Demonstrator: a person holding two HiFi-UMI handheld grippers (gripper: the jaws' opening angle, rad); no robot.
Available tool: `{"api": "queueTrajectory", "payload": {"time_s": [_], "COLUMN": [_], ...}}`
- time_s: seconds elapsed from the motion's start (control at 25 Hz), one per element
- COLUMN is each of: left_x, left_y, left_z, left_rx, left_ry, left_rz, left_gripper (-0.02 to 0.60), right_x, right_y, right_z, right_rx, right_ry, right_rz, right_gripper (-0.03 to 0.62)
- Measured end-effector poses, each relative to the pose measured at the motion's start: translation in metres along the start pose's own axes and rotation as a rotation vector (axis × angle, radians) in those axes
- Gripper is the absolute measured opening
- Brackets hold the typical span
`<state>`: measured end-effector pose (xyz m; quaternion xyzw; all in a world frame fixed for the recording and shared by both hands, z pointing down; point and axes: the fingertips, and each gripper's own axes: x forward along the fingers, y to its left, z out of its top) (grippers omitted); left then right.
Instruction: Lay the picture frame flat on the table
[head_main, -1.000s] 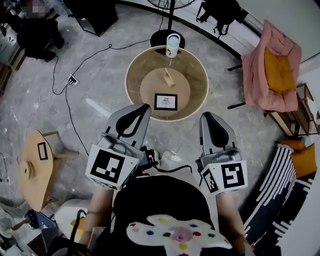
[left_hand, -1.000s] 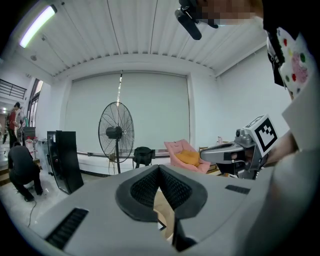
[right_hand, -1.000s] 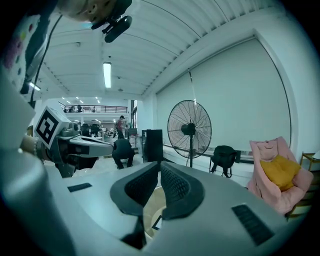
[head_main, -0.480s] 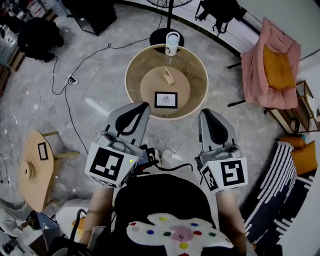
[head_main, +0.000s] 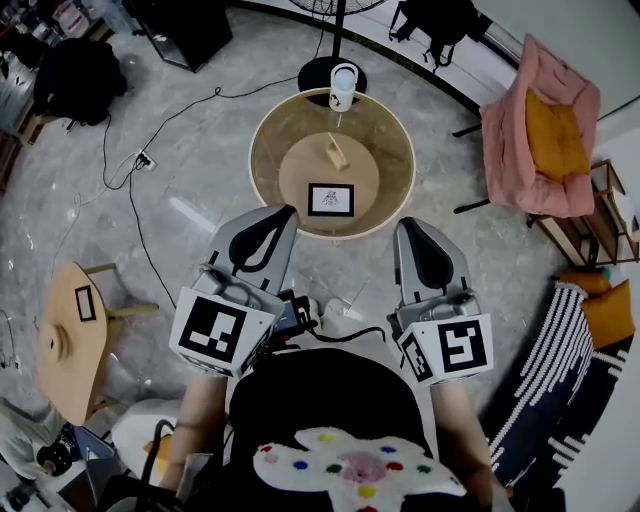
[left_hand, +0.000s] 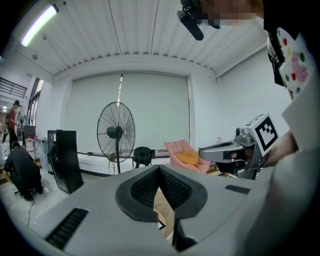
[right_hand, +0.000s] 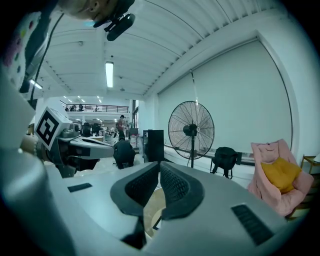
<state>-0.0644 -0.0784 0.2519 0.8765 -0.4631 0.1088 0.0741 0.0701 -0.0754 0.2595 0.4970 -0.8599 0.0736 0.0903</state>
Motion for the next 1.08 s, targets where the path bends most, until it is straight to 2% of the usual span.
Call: {"api": "queueTrajectory", "payload": {"time_s": [0.64, 0.84, 1.08], "left_x": [0.0006, 0.0006, 0.0009], "left_y": [-0.0012, 0.0001, -0.0010], "left_z": [0.0007, -0.0004, 0.0013], "left_rx": [-0.018, 0.005, -0.026], "left_ry": [-0.002, -0.011, -0.003], "left_rz": [0.006, 0.005, 0.008], "left_gripper": [0.017, 0.017, 0.017], "right_x": [0.0020, 0.0017, 0.0022], "right_y": [0.0026, 0.0029, 0.0032], "right_z": [-0.0006, -0.0012, -0.0018], "right_rx": [-0.005, -0.006, -0.009], "right_ry": [0.008, 0.012, 0.015], "right_rz": [0.019, 0.020, 0.022], "right_gripper": [0.040, 0.040, 0.040]}}
